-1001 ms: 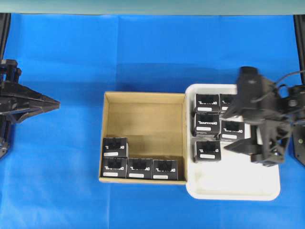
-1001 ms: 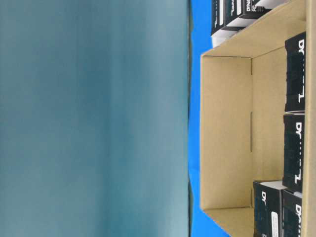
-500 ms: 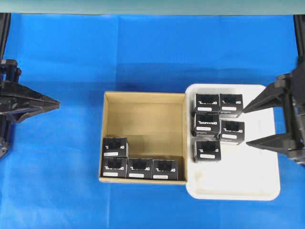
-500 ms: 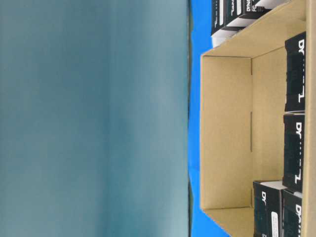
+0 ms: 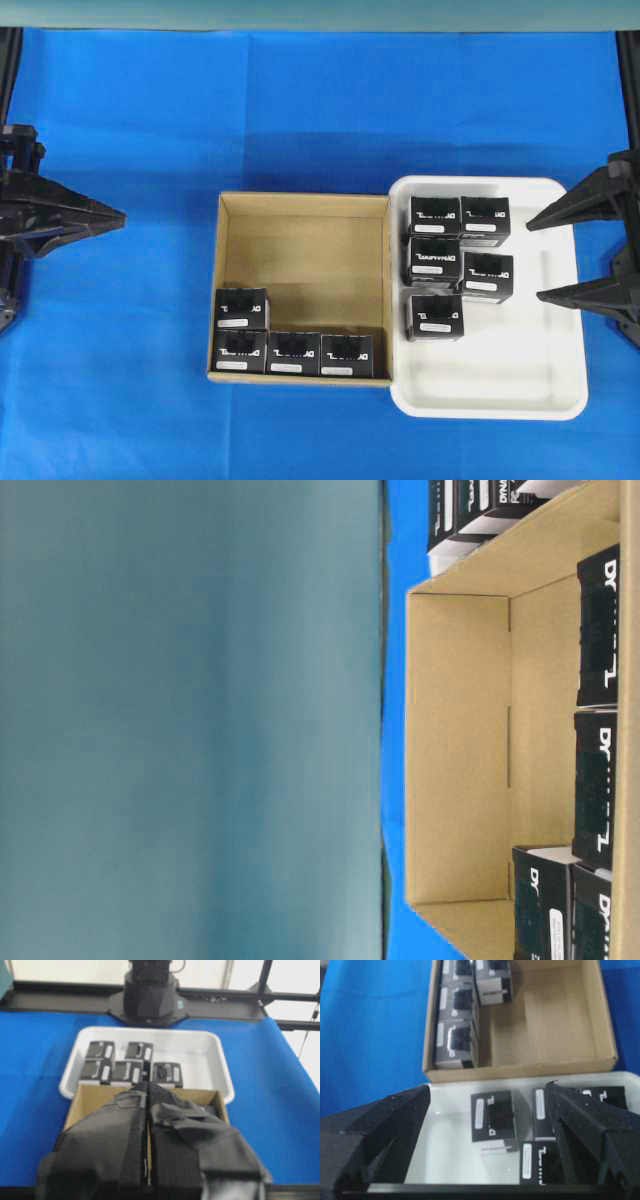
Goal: Pick the box from inside the cardboard box.
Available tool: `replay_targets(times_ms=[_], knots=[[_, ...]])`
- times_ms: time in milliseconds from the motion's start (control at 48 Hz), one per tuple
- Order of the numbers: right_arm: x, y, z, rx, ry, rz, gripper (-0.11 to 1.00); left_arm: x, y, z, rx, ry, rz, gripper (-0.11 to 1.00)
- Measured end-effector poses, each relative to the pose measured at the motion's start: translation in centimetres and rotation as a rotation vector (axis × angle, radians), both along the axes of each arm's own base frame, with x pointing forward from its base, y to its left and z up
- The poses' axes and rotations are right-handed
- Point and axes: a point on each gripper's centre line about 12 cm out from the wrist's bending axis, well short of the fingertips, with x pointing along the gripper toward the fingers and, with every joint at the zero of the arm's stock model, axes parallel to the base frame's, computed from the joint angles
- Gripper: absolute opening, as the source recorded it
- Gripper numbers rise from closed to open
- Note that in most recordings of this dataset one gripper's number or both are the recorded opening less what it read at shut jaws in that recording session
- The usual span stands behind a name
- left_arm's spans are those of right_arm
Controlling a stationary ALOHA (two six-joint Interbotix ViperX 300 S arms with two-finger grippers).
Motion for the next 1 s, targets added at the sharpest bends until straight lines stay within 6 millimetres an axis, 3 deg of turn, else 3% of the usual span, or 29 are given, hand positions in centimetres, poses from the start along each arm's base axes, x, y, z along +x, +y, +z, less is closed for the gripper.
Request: replay_targets(times_ms=[1001], knots=[[-0.65, -0.03, -0.41, 0.002, -0.009, 0.0, 0.96, -0.1, 0.01, -0.27, 0.002, 0.026, 0.0, -0.05]])
